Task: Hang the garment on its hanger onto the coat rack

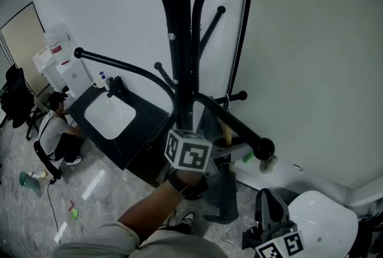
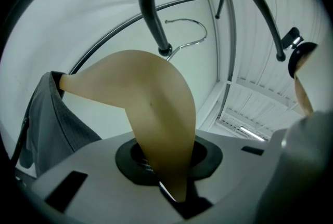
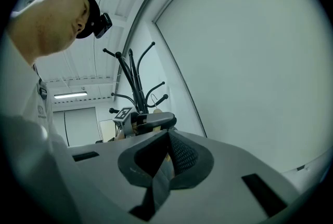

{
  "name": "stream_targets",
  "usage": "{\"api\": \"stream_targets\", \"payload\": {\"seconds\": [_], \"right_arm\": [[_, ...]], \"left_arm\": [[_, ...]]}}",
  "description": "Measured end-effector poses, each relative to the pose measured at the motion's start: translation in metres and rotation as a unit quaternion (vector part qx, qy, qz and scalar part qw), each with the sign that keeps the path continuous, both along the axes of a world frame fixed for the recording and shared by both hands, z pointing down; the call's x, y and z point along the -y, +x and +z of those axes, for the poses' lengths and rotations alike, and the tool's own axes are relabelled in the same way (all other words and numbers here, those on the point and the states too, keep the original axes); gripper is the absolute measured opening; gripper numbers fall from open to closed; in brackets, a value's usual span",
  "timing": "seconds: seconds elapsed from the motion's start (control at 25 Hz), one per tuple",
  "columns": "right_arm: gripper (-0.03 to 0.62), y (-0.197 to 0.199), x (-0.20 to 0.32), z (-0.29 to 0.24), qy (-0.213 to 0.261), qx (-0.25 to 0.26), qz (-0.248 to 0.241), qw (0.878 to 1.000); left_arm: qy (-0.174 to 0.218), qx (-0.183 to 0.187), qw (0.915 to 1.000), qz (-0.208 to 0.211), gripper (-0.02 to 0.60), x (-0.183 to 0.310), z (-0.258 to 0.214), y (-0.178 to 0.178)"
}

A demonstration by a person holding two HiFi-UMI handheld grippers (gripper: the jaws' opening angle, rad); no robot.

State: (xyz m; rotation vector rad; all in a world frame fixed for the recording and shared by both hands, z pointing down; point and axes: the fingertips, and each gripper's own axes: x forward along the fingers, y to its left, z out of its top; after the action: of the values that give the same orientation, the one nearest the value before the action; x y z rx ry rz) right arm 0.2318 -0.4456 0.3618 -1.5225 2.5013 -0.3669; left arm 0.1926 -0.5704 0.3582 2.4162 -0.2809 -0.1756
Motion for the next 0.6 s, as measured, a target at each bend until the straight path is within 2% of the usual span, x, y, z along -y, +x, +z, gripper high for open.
{"api": "stream_targets", "payload": {"seconds": [0.36, 0.6], "right_arm": [[0.015, -0.004, 0.007, 0.004, -0.002, -0.002, 0.002, 1.000], [0.015, -0.010, 0.006, 0.003, -0.006, -0.002, -0.001, 1.000]], "left_arm": [[-0.029, 0.008, 0.9994, -0.016, 0.067, 0.015, 0.026, -0.008], [-0.048, 0.015, 0.9977, -0.045, 0.069, 0.025, 0.040, -0.022]]}}
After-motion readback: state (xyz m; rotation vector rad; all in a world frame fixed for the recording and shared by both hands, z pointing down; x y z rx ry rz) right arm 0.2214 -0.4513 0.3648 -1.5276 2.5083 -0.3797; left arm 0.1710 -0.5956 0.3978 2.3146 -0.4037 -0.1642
